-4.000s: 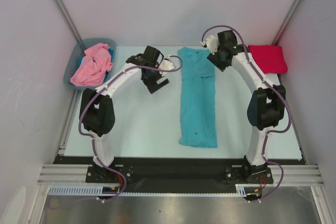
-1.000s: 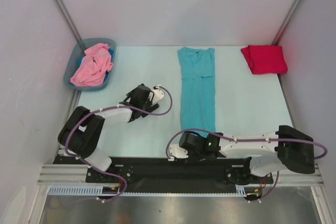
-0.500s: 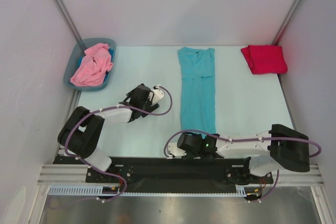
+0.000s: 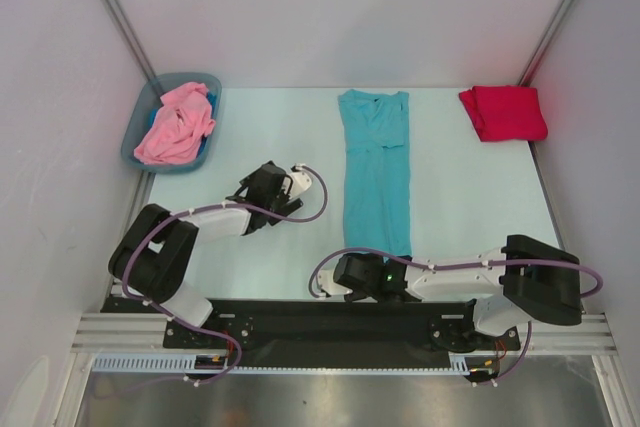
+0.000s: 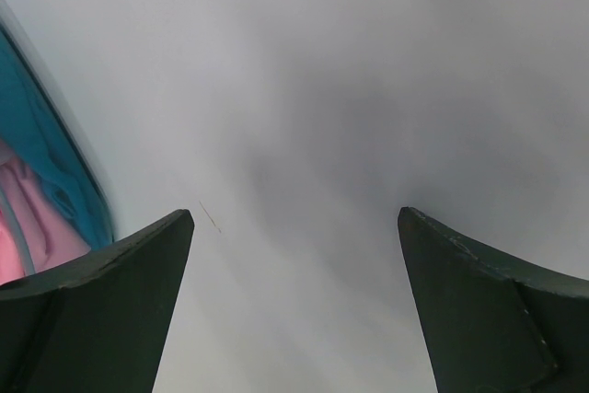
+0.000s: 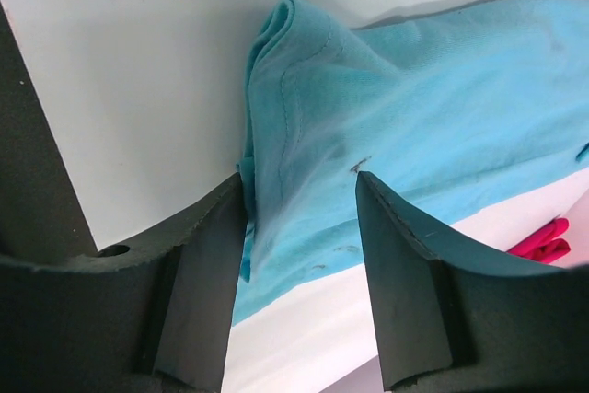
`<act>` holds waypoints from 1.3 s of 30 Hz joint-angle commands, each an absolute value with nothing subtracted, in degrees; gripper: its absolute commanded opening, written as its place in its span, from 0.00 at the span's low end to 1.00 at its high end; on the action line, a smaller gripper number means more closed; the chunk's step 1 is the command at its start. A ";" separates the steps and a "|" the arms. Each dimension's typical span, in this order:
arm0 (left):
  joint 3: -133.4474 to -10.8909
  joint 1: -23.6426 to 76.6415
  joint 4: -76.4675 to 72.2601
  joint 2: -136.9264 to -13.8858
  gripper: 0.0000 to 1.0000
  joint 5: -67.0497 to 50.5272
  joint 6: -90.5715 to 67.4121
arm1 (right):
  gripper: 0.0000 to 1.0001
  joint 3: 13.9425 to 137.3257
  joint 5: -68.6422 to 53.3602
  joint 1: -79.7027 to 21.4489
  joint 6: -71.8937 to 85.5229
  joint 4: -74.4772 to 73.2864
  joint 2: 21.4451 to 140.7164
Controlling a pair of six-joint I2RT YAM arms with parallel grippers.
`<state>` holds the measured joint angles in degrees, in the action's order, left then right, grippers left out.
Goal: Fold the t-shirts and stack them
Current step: Fold the tshirt
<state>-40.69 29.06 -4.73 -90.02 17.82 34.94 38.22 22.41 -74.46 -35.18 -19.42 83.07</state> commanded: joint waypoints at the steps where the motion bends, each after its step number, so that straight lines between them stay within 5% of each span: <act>1: -39.99 28.74 -6.59 -86.92 1.00 17.49 35.07 | 0.56 36.39 18.37 -74.44 -34.01 -23.64 86.22; 8: -40.17 28.74 -6.59 -86.75 1.00 18.02 35.07 | 0.43 36.83 17.05 -74.44 -34.01 -25.40 87.01; 14: -40.34 28.74 -6.68 -87.10 1.00 18.19 35.24 | 0.00 37.18 17.75 -74.36 -34.01 -25.31 86.84; 39: -40.43 28.74 -7.91 -89.56 0.99 19.95 36.47 | 0.00 51.24 16.52 -63.20 -46.57 -28.92 75.06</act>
